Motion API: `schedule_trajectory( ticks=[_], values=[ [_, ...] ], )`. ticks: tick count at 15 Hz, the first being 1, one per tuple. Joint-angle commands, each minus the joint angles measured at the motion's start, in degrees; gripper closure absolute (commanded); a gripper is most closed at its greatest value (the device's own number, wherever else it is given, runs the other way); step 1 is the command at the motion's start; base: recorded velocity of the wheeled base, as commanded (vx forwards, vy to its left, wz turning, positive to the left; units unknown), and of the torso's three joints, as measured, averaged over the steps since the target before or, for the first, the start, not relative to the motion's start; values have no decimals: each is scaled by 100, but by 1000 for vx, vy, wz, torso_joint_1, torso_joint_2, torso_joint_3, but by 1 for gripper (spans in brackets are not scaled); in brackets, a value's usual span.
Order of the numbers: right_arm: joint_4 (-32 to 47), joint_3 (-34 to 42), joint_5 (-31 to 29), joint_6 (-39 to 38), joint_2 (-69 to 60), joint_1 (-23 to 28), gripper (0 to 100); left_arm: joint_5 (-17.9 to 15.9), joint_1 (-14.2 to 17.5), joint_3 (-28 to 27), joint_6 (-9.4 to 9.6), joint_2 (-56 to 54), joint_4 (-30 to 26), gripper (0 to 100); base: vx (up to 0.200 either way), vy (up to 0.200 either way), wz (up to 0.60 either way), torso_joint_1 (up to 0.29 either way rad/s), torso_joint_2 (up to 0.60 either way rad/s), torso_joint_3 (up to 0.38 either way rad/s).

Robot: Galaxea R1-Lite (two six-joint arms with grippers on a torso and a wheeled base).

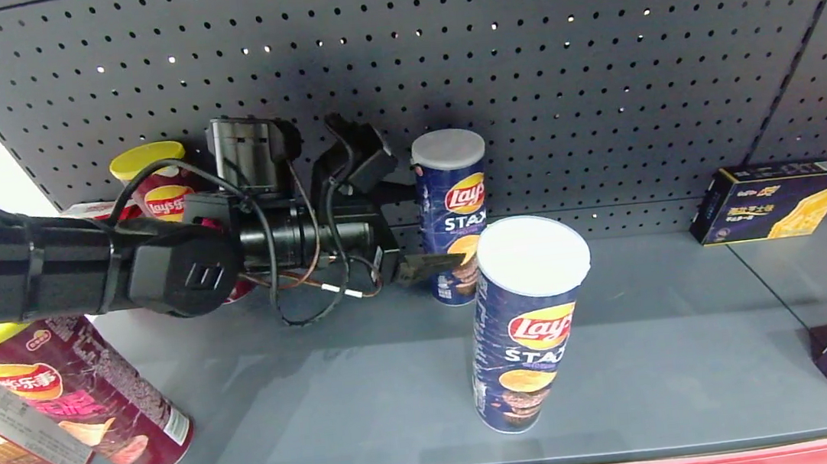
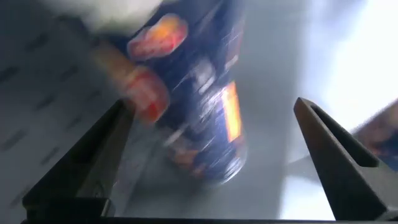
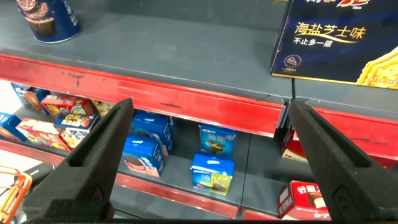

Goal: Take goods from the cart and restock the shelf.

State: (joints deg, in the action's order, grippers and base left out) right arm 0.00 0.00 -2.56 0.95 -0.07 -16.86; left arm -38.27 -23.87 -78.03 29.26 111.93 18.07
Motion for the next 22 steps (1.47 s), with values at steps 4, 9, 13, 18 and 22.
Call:
schedule_trajectory(
  ticks=[4, 9, 13, 18, 22],
  values=[
    [0, 0, 1, 2, 7, -2, 0, 522, 5, 842, 1, -664, 522, 0, 0, 0, 0, 0, 0, 0],
    [0, 0, 1, 2, 7, -2, 0, 1067, 23, 1660, -34, -998, 1023, 0, 0, 0, 0, 0, 0, 0],
    [0, 0, 1, 2, 7, -2, 0, 1462, 14, 1668, -43, -989, 1120, 0, 0, 0, 0, 0, 0, 0],
    [0, 0, 1, 2, 7, -2, 0, 1708, -12, 1370, -210, -629, 1234, 0, 0, 0, 0, 0, 0, 0],
    [0, 0, 1, 2, 7, -2, 0, 1858, -12, 1167, -210, -418, 1234, 0, 0, 0, 0, 0, 0, 0]
  ],
)
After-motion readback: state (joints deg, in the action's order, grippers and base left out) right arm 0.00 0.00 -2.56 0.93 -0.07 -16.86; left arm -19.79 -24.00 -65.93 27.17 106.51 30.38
